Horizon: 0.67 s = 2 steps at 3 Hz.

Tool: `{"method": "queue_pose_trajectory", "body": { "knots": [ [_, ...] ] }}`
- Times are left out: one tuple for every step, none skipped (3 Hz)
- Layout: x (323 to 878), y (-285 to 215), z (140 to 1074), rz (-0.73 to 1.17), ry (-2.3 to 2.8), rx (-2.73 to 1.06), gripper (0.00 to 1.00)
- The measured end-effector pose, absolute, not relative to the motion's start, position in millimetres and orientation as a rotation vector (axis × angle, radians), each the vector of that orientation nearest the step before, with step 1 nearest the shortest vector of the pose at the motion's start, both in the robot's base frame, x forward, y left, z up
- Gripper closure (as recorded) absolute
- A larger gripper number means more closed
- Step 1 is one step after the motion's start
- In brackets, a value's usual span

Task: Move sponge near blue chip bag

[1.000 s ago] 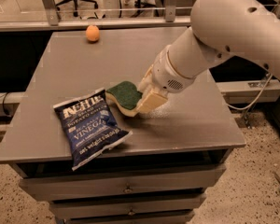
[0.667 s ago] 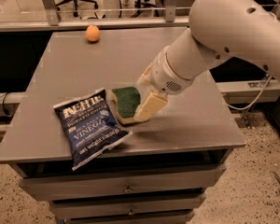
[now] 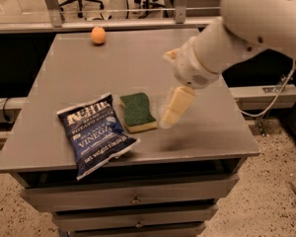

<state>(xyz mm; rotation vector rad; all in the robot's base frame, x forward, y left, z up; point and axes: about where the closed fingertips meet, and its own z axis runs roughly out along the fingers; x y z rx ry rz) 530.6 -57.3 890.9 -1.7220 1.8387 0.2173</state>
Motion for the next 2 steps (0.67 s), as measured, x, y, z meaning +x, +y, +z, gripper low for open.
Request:
{"method": "queue_pose_trajectory", "body": {
  "knots": [
    [564.8, -118.9, 921.9, 0.158, 1.833, -1.634, 0.00],
    [563.2, -112.9, 925.1, 0.156, 1.824, -1.638, 0.00]
  ]
}}
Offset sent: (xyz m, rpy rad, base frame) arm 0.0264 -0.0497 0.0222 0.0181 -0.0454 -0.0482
